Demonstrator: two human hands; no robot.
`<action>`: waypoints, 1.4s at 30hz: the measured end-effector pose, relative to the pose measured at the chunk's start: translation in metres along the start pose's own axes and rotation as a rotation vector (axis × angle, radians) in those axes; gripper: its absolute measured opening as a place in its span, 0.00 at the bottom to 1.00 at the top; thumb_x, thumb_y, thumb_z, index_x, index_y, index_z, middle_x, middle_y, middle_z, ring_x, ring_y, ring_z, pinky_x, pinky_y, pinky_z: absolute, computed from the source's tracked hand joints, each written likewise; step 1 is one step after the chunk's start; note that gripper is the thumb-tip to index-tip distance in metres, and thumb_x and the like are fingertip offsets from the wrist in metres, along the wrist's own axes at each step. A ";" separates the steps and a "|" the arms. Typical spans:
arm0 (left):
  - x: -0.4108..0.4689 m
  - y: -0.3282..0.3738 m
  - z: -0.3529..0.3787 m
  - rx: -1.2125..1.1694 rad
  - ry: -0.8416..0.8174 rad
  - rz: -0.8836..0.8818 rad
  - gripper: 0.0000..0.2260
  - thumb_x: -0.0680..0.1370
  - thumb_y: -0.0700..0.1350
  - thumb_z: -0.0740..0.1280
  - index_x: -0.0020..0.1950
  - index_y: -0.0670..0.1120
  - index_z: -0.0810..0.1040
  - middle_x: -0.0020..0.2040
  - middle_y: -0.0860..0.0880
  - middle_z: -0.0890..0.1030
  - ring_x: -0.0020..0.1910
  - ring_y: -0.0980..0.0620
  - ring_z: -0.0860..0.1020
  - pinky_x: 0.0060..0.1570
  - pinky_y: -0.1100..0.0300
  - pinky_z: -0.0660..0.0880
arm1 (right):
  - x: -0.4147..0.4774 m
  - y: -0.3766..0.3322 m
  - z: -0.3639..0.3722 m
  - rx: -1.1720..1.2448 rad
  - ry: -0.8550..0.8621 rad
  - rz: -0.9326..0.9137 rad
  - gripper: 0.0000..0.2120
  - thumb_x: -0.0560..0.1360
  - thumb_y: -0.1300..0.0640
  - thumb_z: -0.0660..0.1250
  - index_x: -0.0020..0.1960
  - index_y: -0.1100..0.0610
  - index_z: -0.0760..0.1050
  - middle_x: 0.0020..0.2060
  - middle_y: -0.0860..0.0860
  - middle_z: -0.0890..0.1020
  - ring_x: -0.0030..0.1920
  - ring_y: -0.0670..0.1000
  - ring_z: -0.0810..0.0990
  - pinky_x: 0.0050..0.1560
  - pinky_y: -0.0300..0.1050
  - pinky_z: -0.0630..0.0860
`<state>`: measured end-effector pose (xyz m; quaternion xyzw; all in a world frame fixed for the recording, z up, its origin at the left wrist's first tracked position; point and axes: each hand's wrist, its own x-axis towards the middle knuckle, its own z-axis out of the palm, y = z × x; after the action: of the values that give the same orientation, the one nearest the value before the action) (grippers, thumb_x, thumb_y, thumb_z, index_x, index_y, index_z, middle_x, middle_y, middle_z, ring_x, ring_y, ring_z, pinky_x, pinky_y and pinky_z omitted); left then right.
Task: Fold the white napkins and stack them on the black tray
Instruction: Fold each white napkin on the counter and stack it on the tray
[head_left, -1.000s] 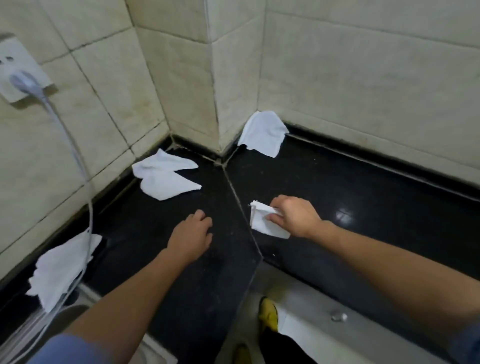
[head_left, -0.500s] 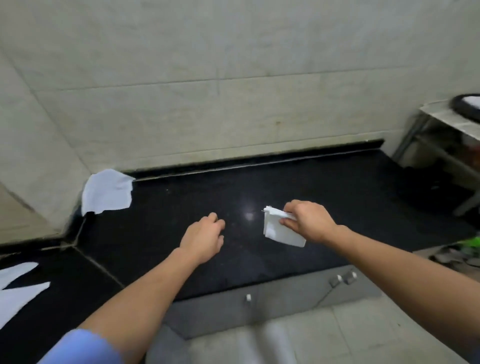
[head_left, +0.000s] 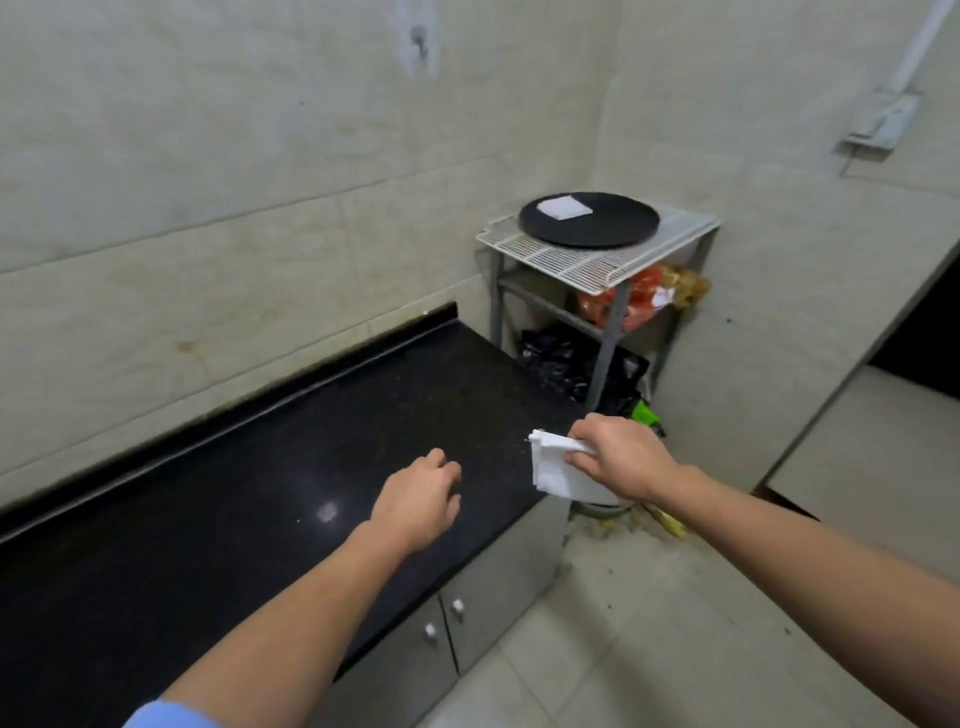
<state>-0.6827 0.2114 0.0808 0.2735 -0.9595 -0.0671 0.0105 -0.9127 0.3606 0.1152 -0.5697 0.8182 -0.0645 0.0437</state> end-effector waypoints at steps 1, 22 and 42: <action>0.019 0.010 -0.001 0.005 0.003 0.024 0.12 0.79 0.50 0.61 0.59 0.47 0.74 0.56 0.48 0.71 0.54 0.46 0.75 0.49 0.49 0.74 | 0.002 0.018 -0.005 0.005 0.010 0.024 0.09 0.77 0.46 0.62 0.51 0.50 0.75 0.48 0.49 0.78 0.50 0.55 0.78 0.44 0.50 0.74; 0.430 0.056 -0.054 -0.109 0.124 0.187 0.12 0.78 0.49 0.62 0.60 0.47 0.73 0.56 0.49 0.72 0.55 0.47 0.74 0.47 0.51 0.74 | 0.290 0.269 -0.162 0.007 0.245 0.117 0.05 0.75 0.52 0.65 0.51 0.48 0.77 0.48 0.49 0.82 0.49 0.55 0.78 0.46 0.52 0.76; 0.654 0.082 -0.052 -0.100 0.261 -0.267 0.13 0.77 0.51 0.63 0.61 0.49 0.73 0.55 0.49 0.74 0.54 0.49 0.72 0.56 0.53 0.72 | 0.621 0.391 -0.189 -0.005 -0.117 -0.330 0.04 0.75 0.57 0.64 0.45 0.49 0.73 0.44 0.48 0.77 0.47 0.53 0.76 0.43 0.46 0.70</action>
<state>-1.2790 -0.0701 0.1321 0.4039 -0.9006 -0.0796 0.1394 -1.5182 -0.0771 0.2428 -0.6992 0.7097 -0.0355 0.0784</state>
